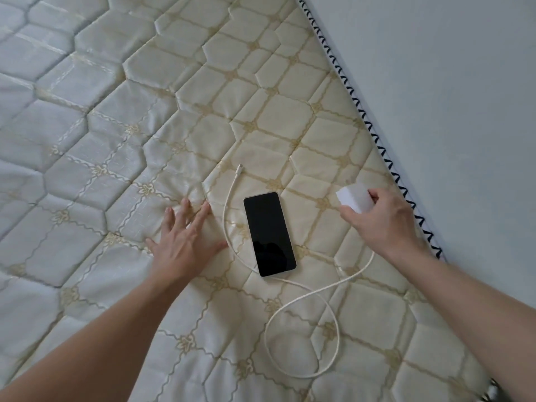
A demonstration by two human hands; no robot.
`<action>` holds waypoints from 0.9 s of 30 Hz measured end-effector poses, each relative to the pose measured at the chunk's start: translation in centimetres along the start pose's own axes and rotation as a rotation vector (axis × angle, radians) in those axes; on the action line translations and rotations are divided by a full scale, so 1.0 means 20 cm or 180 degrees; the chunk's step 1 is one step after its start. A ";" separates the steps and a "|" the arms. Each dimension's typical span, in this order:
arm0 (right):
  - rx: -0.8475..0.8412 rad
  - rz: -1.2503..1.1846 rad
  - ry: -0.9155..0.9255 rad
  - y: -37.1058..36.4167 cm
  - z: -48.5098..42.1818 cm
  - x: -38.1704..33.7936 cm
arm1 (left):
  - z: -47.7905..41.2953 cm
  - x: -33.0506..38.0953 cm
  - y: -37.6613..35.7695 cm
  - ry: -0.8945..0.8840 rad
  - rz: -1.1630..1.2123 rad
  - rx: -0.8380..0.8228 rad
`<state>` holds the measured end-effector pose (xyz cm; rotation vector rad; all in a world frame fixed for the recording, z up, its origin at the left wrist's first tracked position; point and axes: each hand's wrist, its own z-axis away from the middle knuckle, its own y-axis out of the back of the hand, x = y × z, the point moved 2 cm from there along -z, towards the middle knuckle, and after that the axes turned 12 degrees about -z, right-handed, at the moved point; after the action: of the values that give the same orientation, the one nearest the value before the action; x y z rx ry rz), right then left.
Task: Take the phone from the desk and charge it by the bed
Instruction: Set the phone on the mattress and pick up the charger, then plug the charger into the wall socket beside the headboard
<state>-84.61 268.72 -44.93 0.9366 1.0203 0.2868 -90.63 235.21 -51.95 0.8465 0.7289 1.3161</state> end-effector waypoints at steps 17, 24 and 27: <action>0.0564 -0.1769 -0.1948 0.75 1.34 0.47 | 0.98 0.96 0.35 -0.2673 -0.0222 0.0848; 0.1575 -0.2721 -0.2385 1.14 1.84 0.58 | 1.56 1.53 0.56 -0.3953 -0.0515 0.0806; 0.2021 -0.3218 -0.2467 1.25 1.98 0.62 | 1.78 1.69 0.55 -0.4388 -0.0816 0.0822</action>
<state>-40.27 270.09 -25.45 0.8462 0.7247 -1.2186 -61.80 265.29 -23.68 1.5205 -0.1235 0.1949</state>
